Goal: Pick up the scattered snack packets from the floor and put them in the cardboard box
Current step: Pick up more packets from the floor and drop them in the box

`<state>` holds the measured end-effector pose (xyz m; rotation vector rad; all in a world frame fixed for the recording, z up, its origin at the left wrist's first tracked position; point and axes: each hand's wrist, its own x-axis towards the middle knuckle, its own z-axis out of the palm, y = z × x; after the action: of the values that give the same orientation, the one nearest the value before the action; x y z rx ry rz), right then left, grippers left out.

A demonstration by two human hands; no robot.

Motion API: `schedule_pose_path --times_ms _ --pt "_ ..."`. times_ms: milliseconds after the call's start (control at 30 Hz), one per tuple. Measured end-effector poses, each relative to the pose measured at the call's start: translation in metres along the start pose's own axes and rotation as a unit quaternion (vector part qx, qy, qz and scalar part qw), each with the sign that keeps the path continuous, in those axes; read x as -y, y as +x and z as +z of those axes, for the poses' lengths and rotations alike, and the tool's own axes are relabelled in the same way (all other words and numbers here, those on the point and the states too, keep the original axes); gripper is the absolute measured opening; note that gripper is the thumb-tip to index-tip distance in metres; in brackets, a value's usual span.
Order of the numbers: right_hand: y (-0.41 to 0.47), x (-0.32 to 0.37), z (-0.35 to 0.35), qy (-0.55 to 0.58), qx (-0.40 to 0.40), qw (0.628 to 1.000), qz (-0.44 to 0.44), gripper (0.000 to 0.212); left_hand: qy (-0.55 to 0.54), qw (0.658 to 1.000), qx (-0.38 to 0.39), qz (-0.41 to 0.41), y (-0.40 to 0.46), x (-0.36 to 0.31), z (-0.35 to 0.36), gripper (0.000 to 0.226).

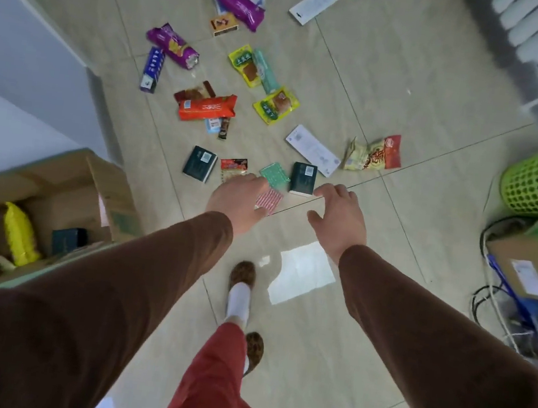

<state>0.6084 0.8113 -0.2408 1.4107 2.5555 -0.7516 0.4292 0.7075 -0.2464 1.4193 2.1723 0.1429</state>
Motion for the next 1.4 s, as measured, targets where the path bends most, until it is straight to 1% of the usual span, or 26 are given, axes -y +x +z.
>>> schedule_pose_path --times_ms 133,300,433,633,733,867,933,1033,1133,1400 --pt "0.038 -0.042 -0.030 0.008 0.002 1.000 0.011 0.042 -0.015 1.000 -0.001 -0.009 0.050 -0.033 -0.001 0.034" --pt "0.093 -0.098 -0.069 0.008 0.000 1.000 0.023 0.043 -0.014 0.999 0.022 -0.021 0.123 -0.074 0.000 0.038" --pt "0.131 -0.148 -0.099 0.010 -0.002 0.999 0.039 0.043 -0.015 0.999 0.028 -0.032 0.182 -0.118 0.000 0.033" --pt "0.197 -0.230 -0.142 0.020 0.009 0.999 0.037 0.043 -0.029 0.998 0.030 -0.044 0.271 -0.203 0.001 0.037" --pt "0.235 -0.274 -0.168 0.019 0.018 0.999 0.019 0.044 -0.036 0.997 0.023 -0.058 0.317 -0.249 0.005 0.035" --pt "0.282 -0.331 -0.206 0.021 0.026 0.999 -0.001 0.040 -0.039 0.997 0.019 -0.070 0.374 -0.310 0.016 0.043" --pt "0.307 -0.356 -0.225 0.018 0.035 0.999 -0.005 0.042 -0.045 0.995 0.021 -0.082 0.400 -0.333 0.018 0.043" --pt "0.347 -0.388 -0.252 0.000 0.053 0.999 -0.011 0.045 -0.050 0.993 0.024 -0.101 0.440 -0.355 0.017 0.046" --pt "0.395 -0.407 -0.278 -0.012 0.054 0.998 -0.017 0.044 -0.058 0.991 0.015 -0.118 0.485 -0.366 0.009 0.048" --pt "0.549 -0.415 -0.336 -0.014 0.071 0.996 -0.051 0.045 -0.110 0.978 -0.014 -0.178 0.610 -0.377 -0.034 0.050"
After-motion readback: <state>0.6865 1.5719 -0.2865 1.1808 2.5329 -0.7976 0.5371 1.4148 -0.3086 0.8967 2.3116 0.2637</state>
